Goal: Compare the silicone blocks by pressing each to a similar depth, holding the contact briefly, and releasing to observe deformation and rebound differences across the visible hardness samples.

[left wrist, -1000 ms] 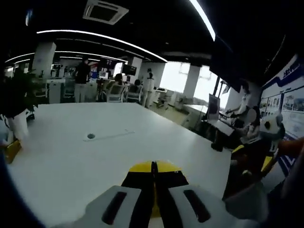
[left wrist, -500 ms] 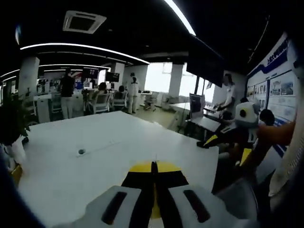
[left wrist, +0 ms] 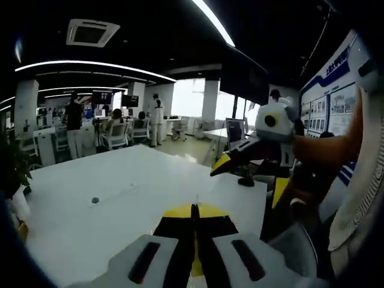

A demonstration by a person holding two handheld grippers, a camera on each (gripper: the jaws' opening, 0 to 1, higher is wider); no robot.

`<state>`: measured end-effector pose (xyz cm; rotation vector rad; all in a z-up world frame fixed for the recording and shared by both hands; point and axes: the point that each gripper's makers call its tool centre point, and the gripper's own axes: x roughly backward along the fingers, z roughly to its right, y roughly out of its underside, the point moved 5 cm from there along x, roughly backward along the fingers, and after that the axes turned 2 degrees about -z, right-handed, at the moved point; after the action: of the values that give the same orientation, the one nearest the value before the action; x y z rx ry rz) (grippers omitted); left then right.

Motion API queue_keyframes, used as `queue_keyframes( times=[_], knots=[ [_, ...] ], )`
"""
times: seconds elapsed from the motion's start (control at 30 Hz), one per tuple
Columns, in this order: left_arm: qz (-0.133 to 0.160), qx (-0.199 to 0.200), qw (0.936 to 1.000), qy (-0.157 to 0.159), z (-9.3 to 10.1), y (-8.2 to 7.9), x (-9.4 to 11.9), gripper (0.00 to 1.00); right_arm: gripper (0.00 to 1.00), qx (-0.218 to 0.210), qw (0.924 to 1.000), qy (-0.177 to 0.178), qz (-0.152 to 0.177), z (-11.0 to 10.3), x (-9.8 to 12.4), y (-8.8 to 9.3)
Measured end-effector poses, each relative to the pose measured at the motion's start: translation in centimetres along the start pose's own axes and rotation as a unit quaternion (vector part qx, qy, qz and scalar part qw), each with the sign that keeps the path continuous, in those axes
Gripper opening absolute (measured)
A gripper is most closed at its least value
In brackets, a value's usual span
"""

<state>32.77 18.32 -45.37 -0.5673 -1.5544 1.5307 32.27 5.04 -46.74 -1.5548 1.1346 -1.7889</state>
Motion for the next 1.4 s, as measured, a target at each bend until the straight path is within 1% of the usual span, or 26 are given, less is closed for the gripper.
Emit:
queue_keyframes(
  times=[0.07,0.1,0.13,0.23,0.27,0.33,0.37,0.4,0.43,0.47,0.5,0.53,0.57,0.63,0.7,0.77,0.8,0.83,0.93,0.97,1.0,1.03,1.07,1.13,1.23,1.4],
  knots=[
    [-0.001,-0.001,1.0000,0.000,-0.1,-0.2,-0.1,0.00,0.70,0.008,0.9999,-0.009,-0.004,0.2,-0.6,-0.3],
    [0.000,0.000,1.0000,0.006,0.0,-0.3,-0.1,0.00,0.70,0.016,0.9996,-0.022,-0.013,0.3,-1.1,-0.4],
    [0.000,-0.002,1.0000,0.005,-0.1,-0.3,-0.1,0.00,0.70,0.022,0.9991,-0.031,-0.019,0.5,-1.7,-0.6],
    [-0.002,-0.010,0.9998,0.015,-0.1,-0.6,-0.3,0.00,0.70,0.044,0.9967,-0.055,-0.040,0.9,-3.0,-0.7],
    [-0.006,-0.014,0.9995,0.027,0.0,-0.6,-0.3,0.00,0.70,0.050,0.9959,-0.060,-0.045,1.2,-3.6,-0.9],
    [-0.011,-0.025,0.9990,0.035,-0.1,-0.7,-0.5,0.00,0.70,0.063,0.9937,-0.076,-0.053,1.5,-4.6,-1.0],
    [-0.016,-0.026,0.9984,0.048,0.0,-0.7,-0.6,0.00,0.70,0.063,0.9932,-0.079,-0.059,1.8,-5.0,-0.9],
    [-0.017,-0.027,0.9982,0.050,-0.1,-0.7,-0.6,0.00,0.69,0.068,0.9921,-0.081,-0.068,2.0,-5.5,-1.0],
    [-0.017,-0.034,0.9979,0.052,-0.1,-0.8,-0.7,0.00,0.69,0.072,0.9916,-0.083,-0.067,2.0,-5.7,-1.0],
    [-0.019,-0.038,0.9970,0.064,0.0,-0.9,-0.8,0.00,0.69,0.078,0.9909,-0.088,-0.065,2.1,-6.0,-1.2],
    [-0.018,-0.038,0.9969,0.066,0.0,-1.0,-0.9,0.00,0.68,0.075,0.9905,-0.094,-0.066,2.2,-6.5,-1.3],
    [-0.017,-0.042,0.9962,0.074,0.1,-1.2,-1.1,0.00,0.68,0.075,0.9898,-0.101,-0.067,2.2,-6.9,-1.4],
    [-0.016,-0.048,0.9960,0.074,0.0,-1.3,-1.2,0.00,0.67,0.073,0.9892,-0.108,-0.066,2.3,-7.4,-1.5],
    [-0.015,-0.045,0.9956,0.080,0.0,-1.6,-1.4,0.00,0.63,0.066,0.9871,-0.124,-0.077,2.2,-8.0,-1.3],
    [-0.011,-0.048,0.9950,0.086,0.0,-2.0,-1.6,0.00,0.56,0.057,0.9845,-0.140,-0.089,2.0,-8.4,-1.0],
    [-0.007,-0.053,0.9946,0.089,0.1,-2.3,-1.7,0.00,0.50,0.057,0.9830,-0.148,-0.092,2.0,-8.7,-0.9],
    [-0.008,-0.055,0.9940,0.094,0.1,-2.5,-1.7,0.00,0.47,0.056,0.9828,-0.150,-0.092,2.0,-8.7,-0.8],
    [-0.007,-0.063,0.9935,0.095,0.2,-2.7,-1.7,0.00,0.46,0.057,0.9828,-0.151,-0.090,1.9,-8.7,-0.9],
    [-0.009,-0.076,0.9907,0.113,0.7,-3.2,-1.6,0.00,0.45,0.058,0.9814,-0.163,-0.083,1.5,-8.7,-1.2],
    [-0.009,-0.078,0.9903,0.115,0.8,-3.3,-1.5,0.00,0.44,0.059,0.9810,-0.165,-0.084,1.3,-8.7,-1.2],
    [-0.009,-0.084,0.9897,0.115,0.8,-3.3,-1.6,0.00,0.41,0.070,0.9803,-0.166,-0.082,1.1,-8.6,-1.2],
    [-0.015,-0.091,0.9888,0.118,0.9,-3.3,-1.6,0.00,0.40,0.075,0.9804,-0.165,-0.077,1.1,-8.7,-1.3],
    [-0.016,-0.094,0.9885,0.118,1.0,-3.3,-1.6,0.00,0.39,0.071,0.9804,-0.165,-0.079,1.0,-8.7,-1.2],
    [-0.017,-0.095,0.9881,0.120,1.0,-3.3,-1.5,0.00,0.35,0.077,0.9806,-0.162,-0.079,0.8,-8.6,-1.3],
    [-0.020,-0.103,0.9870,0.121,1.3,-3.2,-1.0,0.00,0.28,0.085,0.9804,-0.159,-0.081,0.4,-8.4,-1.3],
    [-0.019,-0.117,0.9857,0.120,1.9,-3.1,-0.5,0.00,0.22,0.098,0.9813,-0.145,-0.081,-0.2,-8.3,-1.4]
  ],
)
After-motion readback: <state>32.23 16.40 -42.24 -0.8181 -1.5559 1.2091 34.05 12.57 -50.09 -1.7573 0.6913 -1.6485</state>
